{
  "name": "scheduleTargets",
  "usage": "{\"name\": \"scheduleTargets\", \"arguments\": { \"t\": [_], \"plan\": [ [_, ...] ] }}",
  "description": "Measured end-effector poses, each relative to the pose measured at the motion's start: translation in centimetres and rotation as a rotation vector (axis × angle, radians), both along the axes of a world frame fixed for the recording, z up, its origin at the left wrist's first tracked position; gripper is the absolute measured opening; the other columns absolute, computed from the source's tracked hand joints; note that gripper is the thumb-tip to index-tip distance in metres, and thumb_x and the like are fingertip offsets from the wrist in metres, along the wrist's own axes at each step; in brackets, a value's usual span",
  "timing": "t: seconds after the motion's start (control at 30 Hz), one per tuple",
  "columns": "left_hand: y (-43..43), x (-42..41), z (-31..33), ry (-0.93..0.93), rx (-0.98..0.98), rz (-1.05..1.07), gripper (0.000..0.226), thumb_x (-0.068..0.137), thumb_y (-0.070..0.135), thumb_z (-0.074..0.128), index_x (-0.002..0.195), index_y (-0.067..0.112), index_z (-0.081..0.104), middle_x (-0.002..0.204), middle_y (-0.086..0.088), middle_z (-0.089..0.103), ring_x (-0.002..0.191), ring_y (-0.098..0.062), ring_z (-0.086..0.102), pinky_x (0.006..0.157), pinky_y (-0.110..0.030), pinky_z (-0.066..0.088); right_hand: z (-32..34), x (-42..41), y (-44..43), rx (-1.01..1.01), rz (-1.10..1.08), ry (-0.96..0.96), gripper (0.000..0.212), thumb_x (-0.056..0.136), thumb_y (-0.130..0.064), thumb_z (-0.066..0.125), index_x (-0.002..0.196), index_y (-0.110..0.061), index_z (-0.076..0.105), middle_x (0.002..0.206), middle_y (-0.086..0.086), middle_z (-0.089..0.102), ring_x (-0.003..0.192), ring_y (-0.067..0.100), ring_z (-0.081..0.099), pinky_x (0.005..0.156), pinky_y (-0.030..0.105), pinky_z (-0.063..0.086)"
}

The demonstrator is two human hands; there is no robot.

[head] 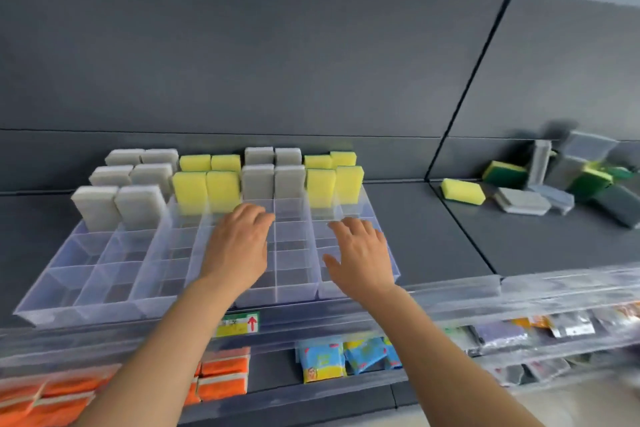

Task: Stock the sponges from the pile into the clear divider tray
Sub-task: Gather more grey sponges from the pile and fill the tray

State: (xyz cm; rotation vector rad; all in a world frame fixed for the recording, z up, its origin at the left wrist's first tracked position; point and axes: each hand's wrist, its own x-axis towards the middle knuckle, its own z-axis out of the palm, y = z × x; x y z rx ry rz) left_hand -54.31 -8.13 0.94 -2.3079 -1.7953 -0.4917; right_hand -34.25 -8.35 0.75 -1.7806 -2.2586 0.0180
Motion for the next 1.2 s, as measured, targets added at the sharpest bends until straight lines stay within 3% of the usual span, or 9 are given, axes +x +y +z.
{"name": "scheduleTargets", "arguments": {
  "t": [0.3,0.5,0.63,0.93,1.2],
  "plan": [
    [-1.9,15.3,-1.0,0.012,-0.045,-0.173,0.043,0.067,-0.004,0.072,0.109,0.007,0.065,0.106,-0.010,0.066,0.098,-0.031,0.059,0.077,-0.040,0.050,-0.7,15.6,-5.1,-0.037,-0.192,-0.020,0.043,0.089,-0.035,0.055,0.128,-0.020,0.045,0.129,0.002,0.049,0.122,0.025,0.039,0.099,0.036,0.032],
    [-1.0,24.5,-1.1,-0.003,-0.056,-0.314,0.039,0.084,0.008,0.060,0.122,0.013,0.056,0.122,-0.003,0.057,0.115,-0.023,0.049,0.091,-0.035,0.043,-0.8,23.8,-6.3,-0.051,-0.341,-0.005,0.044,0.089,-0.039,0.055,0.126,-0.019,0.046,0.127,0.003,0.050,0.121,0.025,0.040,0.099,0.037,0.034],
    [1.0,30.3,-1.2,-0.011,-0.051,-0.397,0.039,0.085,0.008,0.056,0.123,0.015,0.055,0.124,-0.001,0.055,0.119,-0.020,0.045,0.092,-0.033,0.041,-1.0,29.0,-5.9,-0.079,-0.429,-0.001,0.048,0.088,-0.042,0.056,0.130,-0.021,0.043,0.131,0.003,0.048,0.125,0.026,0.038,0.102,0.039,0.033],
    [9.5,43.0,-2.0,-0.028,-0.068,-0.491,0.043,0.081,0.000,0.052,0.120,0.017,0.055,0.121,0.001,0.055,0.115,-0.019,0.045,0.091,-0.031,0.041,-1.1,40.8,0.2,-0.081,-0.545,-0.018,0.048,0.087,-0.041,0.057,0.129,-0.020,0.044,0.128,0.004,0.049,0.123,0.026,0.039,0.102,0.037,0.033],
    [17.6,50.5,-2.4,0.028,-0.140,-0.445,0.042,0.081,0.001,0.048,0.120,0.018,0.051,0.124,0.001,0.050,0.116,-0.020,0.042,0.090,-0.030,0.040,-1.8,48.5,8.1,-0.115,-0.577,-0.004,0.049,0.086,-0.038,0.059,0.129,-0.018,0.045,0.129,0.004,0.048,0.123,0.025,0.039,0.099,0.036,0.033]
  ]
}}
